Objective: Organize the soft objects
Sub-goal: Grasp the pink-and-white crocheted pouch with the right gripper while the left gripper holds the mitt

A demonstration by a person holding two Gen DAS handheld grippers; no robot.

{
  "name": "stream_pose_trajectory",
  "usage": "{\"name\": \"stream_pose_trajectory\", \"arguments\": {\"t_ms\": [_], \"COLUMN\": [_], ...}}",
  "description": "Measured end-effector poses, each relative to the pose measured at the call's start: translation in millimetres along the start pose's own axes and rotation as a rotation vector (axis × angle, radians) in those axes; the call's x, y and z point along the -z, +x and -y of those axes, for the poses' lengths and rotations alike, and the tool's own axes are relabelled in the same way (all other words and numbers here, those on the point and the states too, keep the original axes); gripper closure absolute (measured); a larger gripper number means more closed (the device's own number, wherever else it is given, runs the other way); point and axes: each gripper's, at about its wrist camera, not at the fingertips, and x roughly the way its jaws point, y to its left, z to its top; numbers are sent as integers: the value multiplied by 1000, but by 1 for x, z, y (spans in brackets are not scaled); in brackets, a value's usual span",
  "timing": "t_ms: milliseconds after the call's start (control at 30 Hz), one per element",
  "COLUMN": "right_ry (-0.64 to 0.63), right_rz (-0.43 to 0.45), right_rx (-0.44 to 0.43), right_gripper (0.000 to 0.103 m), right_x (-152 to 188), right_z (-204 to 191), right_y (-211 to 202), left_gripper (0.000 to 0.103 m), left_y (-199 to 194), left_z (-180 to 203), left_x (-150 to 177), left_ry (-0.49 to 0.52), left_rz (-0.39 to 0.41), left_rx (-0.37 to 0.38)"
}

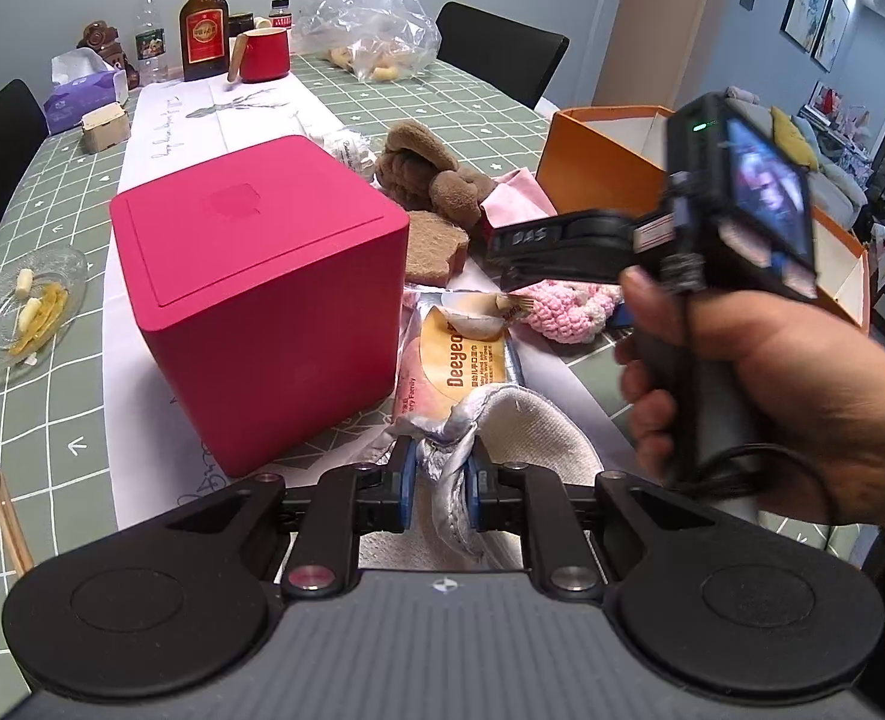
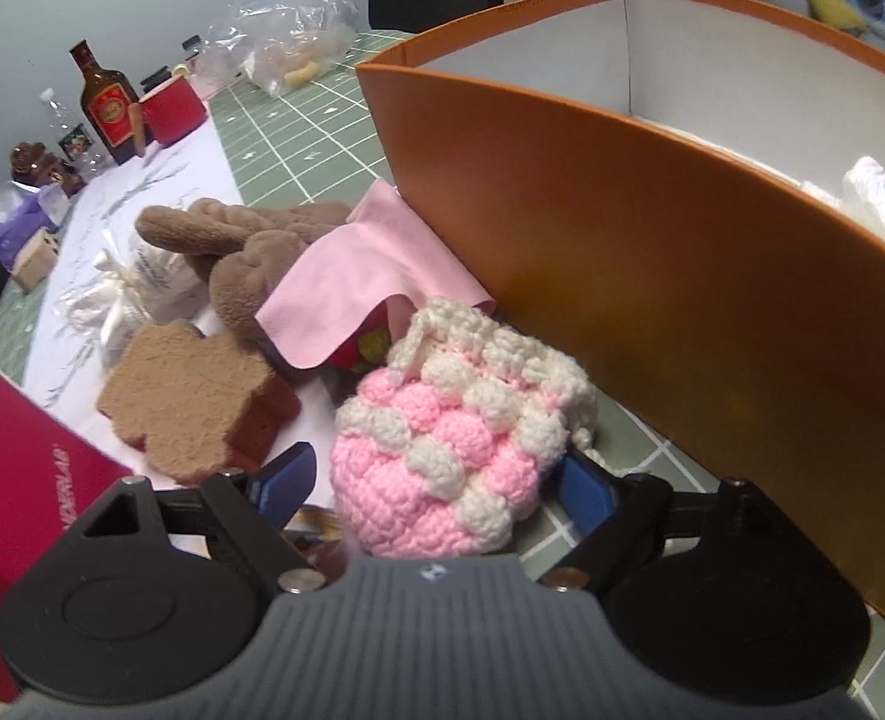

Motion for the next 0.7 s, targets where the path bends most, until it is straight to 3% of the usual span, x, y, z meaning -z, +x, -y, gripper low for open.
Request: {"name": "stream_pose_trajectory", "arguments": {"t_ms": [100, 267, 367, 600, 700], "right_ry": [-60, -125, -122, -211, -264], "right_rz": [13, -23, -55, -30, 14], "right_rx": [37, 7, -39, -167, -227], "right_gripper": [18, 46, 53, 54, 54], "right_x": [0, -6, -10, -15, -18], "right_z": [-6, 1, 12, 24, 24], "right_y": [7, 2, -7, -48, -72], "left_gripper": [85, 85, 85, 85, 92], "left_y": [-2, -7, -12, -22, -29], "left_z": [-1, -2, -3, 0, 4], "left_x": [0, 0, -2, -10, -14], "left_ry": [-1, 1, -8, -20, -17], "left_rz": [5, 20, 35, 74, 90], "left_rx": [5, 12, 17, 23, 29]}}
